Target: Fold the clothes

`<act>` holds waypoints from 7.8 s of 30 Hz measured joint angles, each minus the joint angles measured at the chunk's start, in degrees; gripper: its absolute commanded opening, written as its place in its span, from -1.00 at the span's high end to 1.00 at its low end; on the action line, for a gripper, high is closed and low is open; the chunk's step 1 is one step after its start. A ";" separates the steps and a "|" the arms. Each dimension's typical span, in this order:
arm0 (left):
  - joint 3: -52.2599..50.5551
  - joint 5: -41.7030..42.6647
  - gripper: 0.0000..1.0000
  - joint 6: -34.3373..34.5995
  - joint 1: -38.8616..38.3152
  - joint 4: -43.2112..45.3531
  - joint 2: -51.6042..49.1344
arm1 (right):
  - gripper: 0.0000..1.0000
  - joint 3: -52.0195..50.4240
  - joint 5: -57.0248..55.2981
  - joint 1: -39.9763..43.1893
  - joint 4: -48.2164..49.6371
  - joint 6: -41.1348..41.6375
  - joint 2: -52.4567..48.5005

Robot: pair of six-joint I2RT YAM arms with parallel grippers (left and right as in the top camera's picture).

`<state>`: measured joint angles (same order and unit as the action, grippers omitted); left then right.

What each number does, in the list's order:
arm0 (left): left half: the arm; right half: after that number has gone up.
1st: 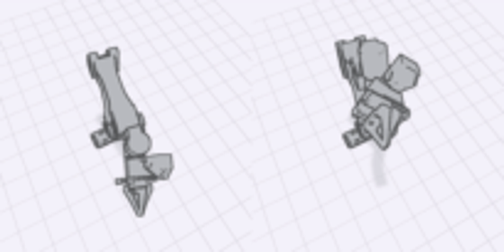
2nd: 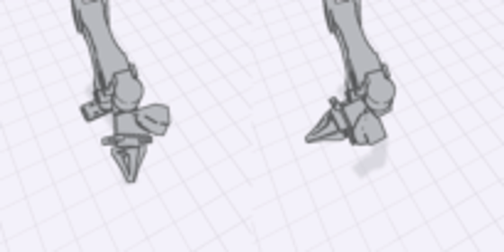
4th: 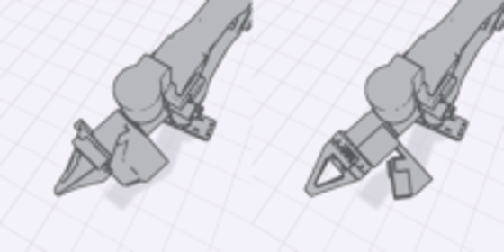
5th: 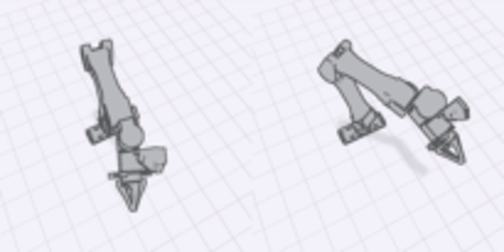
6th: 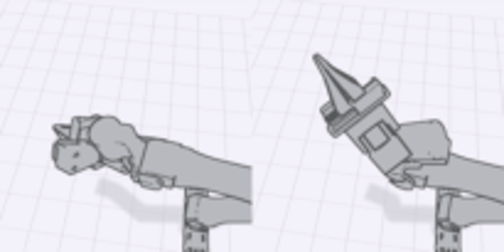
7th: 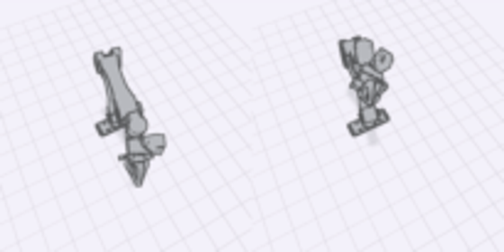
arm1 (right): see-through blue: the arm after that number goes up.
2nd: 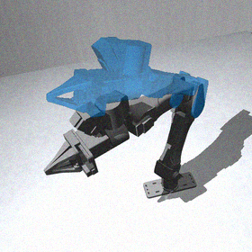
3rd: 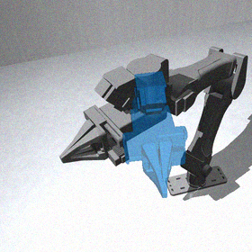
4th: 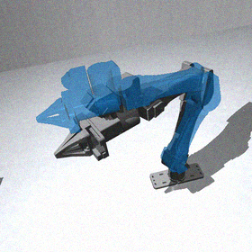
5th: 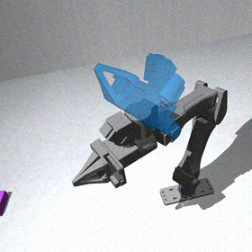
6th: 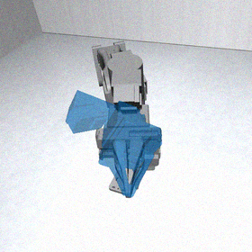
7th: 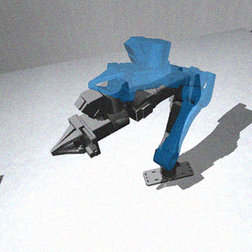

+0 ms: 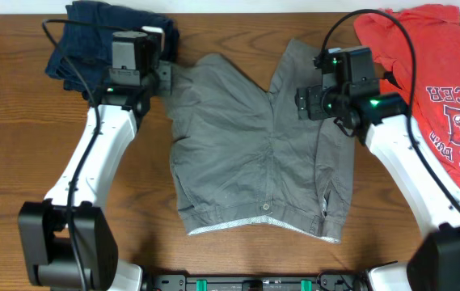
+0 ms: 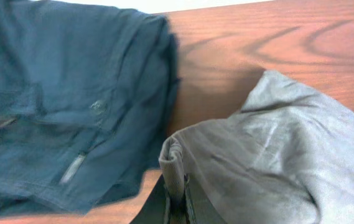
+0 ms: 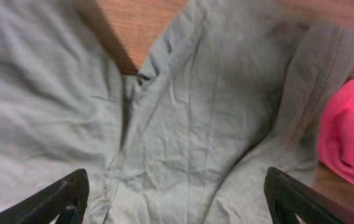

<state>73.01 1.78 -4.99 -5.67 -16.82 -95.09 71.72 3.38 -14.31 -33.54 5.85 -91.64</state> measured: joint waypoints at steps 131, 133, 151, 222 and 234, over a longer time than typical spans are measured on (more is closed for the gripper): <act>-0.02 -0.63 -0.96 12.46 6.64 -22.38 5.70 | -0.91 39.34 25.24 13.11 -41.99 -15.17 -24.90; -0.02 -0.63 -0.96 12.46 7.43 -21.99 5.73 | -0.92 39.34 22.40 11.52 -44.35 -14.58 -24.70; -0.02 -0.68 -0.96 12.48 18.62 -21.40 5.73 | -0.95 7.30 4.35 -13.31 -31.63 8.94 -10.45; -0.24 6.82 -1.00 9.66 9.60 -20.17 4.63 | -0.68 -15.52 7.30 -1.49 -33.27 17.59 21.20; -0.39 14.86 -1.00 4.74 -3.67 8.83 -9.20 | -0.64 -15.52 4.02 -1.49 -19.23 17.29 21.20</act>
<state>72.62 16.64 -0.25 -9.34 -7.99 -104.29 56.21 7.40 -15.79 -52.77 23.14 -70.43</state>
